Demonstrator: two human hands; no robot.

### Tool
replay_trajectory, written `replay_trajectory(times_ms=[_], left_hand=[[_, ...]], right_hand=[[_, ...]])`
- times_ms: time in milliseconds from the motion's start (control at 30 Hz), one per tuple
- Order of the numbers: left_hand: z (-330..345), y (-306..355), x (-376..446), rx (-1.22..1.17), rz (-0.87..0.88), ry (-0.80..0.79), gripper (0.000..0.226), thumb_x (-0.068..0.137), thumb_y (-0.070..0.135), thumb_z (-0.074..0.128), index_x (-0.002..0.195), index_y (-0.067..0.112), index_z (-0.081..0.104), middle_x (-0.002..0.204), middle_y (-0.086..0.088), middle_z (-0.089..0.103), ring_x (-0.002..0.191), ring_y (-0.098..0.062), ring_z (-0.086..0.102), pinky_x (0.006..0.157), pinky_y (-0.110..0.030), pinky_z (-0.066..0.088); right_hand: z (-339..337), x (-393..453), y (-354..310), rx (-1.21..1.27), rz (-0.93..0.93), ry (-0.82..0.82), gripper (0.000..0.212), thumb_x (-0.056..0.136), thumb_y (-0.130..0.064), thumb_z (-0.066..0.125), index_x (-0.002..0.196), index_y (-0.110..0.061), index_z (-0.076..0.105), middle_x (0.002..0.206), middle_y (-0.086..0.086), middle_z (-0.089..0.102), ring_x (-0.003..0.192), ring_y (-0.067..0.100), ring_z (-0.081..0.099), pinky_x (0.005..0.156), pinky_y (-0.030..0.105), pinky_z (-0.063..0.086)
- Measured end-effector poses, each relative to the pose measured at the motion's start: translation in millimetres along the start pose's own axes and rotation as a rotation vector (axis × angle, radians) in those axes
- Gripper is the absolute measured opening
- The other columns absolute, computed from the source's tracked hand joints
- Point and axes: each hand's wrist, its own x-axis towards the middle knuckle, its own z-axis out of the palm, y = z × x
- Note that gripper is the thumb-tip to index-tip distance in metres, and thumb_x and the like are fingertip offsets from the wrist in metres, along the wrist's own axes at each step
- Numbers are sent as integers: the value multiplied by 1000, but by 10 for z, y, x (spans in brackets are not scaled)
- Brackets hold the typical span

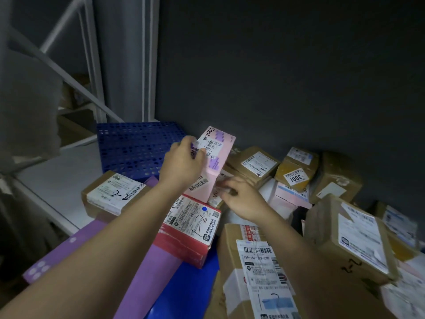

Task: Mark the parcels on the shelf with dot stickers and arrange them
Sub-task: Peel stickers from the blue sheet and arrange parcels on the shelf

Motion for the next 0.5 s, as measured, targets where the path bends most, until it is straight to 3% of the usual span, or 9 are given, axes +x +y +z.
replay_trajectory(times_ms=[133, 267, 333, 400, 433, 500], left_hand=[[104, 130, -41, 203, 197, 47, 38, 98, 36, 40, 132, 25, 52, 142, -5, 41, 131, -27, 30, 104, -40, 29], [224, 190, -57, 488, 311, 21, 40, 97, 44, 35, 124, 26, 58, 145, -3, 39, 138, -25, 23, 114, -49, 10], [272, 201, -71, 541, 323, 13, 43, 96, 49, 34, 125, 26, 56, 143, -3, 41, 137, -26, 26, 114, -51, 12], [301, 212, -82, 574, 320, 11, 48, 94, 55, 35, 128, 25, 52, 142, -4, 42, 134, -27, 29, 111, -50, 20], [307, 216, -92, 590, 316, 9, 51, 93, 58, 36, 129, 24, 50, 142, -4, 41, 134, -27, 29, 108, -49, 24], [301, 231, -114, 604, 313, -1, 54, 91, 59, 40, 131, 24, 47, 143, -3, 40, 133, -27, 29, 103, -48, 30]], right_hand=[[-99, 104, 142, -27, 98, 199, 42, 94, -16, 46, 135, -21, 52, 143, 2, 45, 132, 21, 38, 108, 40, 35], [-265, 231, 256, -180, 233, -95, 68, 93, -9, 42, 153, -23, 14, 161, -2, 8, 148, 21, 2, 117, 43, 10], [-288, 242, 336, -289, 268, -142, 62, 93, -15, 46, 151, -20, 23, 158, 3, 21, 144, 27, 19, 113, 45, 23], [-316, 206, 408, -411, 294, -34, 40, 91, -28, 53, 129, -17, 49, 131, 9, 54, 112, 29, 52, 88, 39, 47], [-345, 164, 412, -449, 322, 8, 33, 89, -33, 54, 118, -16, 54, 117, 9, 61, 98, 27, 57, 75, 33, 47], [-437, 71, 373, -535, 370, 6, 28, 90, -30, 54, 112, -12, 55, 109, 9, 62, 94, 27, 59, 70, 31, 43]])
